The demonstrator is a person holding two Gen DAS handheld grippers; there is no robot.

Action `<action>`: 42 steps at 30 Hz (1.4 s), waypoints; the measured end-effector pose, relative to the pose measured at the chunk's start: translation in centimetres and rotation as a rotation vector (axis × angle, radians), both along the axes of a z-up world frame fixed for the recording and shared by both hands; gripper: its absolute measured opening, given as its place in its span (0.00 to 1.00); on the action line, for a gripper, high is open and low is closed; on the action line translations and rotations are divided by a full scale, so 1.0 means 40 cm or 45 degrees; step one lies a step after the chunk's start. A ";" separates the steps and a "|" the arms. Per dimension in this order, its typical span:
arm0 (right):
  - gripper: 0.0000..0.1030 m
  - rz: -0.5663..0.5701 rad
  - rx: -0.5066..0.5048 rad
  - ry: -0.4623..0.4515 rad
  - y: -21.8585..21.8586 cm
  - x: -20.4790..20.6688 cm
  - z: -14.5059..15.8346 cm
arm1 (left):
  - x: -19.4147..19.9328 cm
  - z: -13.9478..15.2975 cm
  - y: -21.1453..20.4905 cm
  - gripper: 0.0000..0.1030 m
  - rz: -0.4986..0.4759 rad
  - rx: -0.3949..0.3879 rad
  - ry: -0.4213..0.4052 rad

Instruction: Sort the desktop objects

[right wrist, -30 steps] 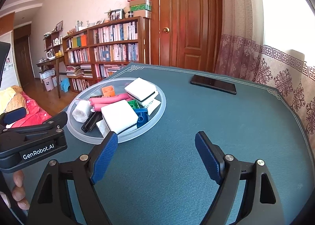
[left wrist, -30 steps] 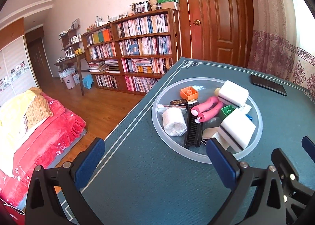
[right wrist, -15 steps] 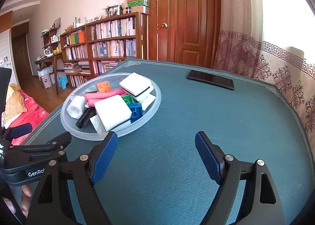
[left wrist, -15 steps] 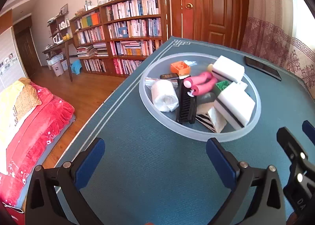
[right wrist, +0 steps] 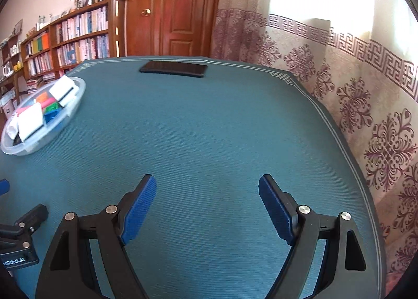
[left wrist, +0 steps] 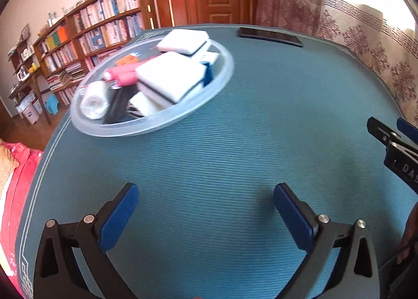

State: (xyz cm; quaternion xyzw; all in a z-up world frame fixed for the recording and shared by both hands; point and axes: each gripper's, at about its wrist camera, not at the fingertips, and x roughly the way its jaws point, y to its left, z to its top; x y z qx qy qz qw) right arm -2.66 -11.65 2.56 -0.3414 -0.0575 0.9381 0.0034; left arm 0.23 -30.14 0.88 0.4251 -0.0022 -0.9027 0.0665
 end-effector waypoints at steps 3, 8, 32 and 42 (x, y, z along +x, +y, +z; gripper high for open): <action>0.81 -0.064 -0.020 -0.041 0.075 0.003 -0.012 | -0.016 -0.001 0.067 1.00 -0.067 -0.007 -0.009; 0.81 -0.167 -0.093 -0.103 0.161 0.001 -0.031 | -0.044 -0.006 0.136 1.00 -0.114 0.036 -0.026; 0.98 -0.207 -0.128 -0.200 0.176 -0.030 -0.064 | -0.057 -0.014 0.137 1.00 -0.112 0.071 -0.004; 1.00 -0.204 -0.128 -0.203 0.174 -0.032 -0.065 | -0.055 -0.015 0.139 1.00 -0.112 0.071 -0.003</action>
